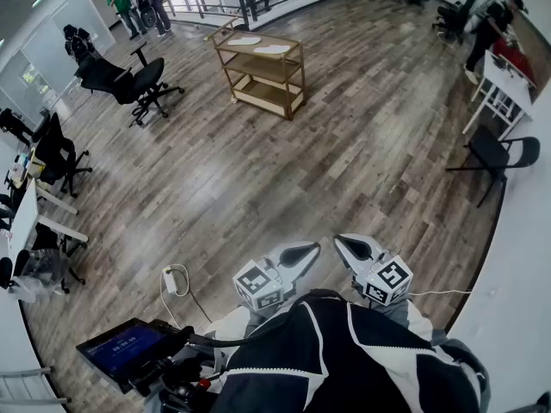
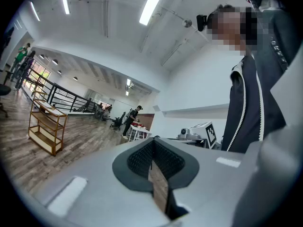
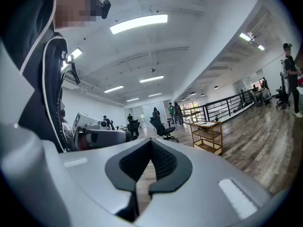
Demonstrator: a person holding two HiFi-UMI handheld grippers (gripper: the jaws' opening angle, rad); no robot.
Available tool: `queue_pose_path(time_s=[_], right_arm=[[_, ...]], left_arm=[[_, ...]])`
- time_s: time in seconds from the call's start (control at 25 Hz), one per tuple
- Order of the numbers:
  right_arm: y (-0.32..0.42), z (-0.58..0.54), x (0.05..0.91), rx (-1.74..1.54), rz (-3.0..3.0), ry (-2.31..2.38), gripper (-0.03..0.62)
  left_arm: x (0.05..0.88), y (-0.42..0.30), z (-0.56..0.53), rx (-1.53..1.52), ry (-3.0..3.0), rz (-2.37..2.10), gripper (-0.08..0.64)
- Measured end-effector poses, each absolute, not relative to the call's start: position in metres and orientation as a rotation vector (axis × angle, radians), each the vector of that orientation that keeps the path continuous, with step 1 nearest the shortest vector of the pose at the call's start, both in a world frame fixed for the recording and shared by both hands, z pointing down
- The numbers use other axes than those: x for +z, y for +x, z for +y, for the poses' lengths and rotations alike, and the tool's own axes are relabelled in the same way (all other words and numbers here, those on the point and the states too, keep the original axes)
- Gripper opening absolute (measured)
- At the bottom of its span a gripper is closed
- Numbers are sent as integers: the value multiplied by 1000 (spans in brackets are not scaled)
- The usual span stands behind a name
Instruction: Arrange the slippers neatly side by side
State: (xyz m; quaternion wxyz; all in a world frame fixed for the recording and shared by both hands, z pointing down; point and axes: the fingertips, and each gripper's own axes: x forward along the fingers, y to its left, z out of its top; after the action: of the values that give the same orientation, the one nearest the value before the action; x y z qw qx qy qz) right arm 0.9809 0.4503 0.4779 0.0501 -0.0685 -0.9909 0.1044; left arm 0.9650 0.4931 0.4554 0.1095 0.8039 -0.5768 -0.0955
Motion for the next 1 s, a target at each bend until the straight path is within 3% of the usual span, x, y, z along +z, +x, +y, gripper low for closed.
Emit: queue_pose_path(time_s=[1.0], right_arm=[[994,447,473,374,-3023,-263,5]], left_arm=[[457,992,478,-224,2411,-1625,20]])
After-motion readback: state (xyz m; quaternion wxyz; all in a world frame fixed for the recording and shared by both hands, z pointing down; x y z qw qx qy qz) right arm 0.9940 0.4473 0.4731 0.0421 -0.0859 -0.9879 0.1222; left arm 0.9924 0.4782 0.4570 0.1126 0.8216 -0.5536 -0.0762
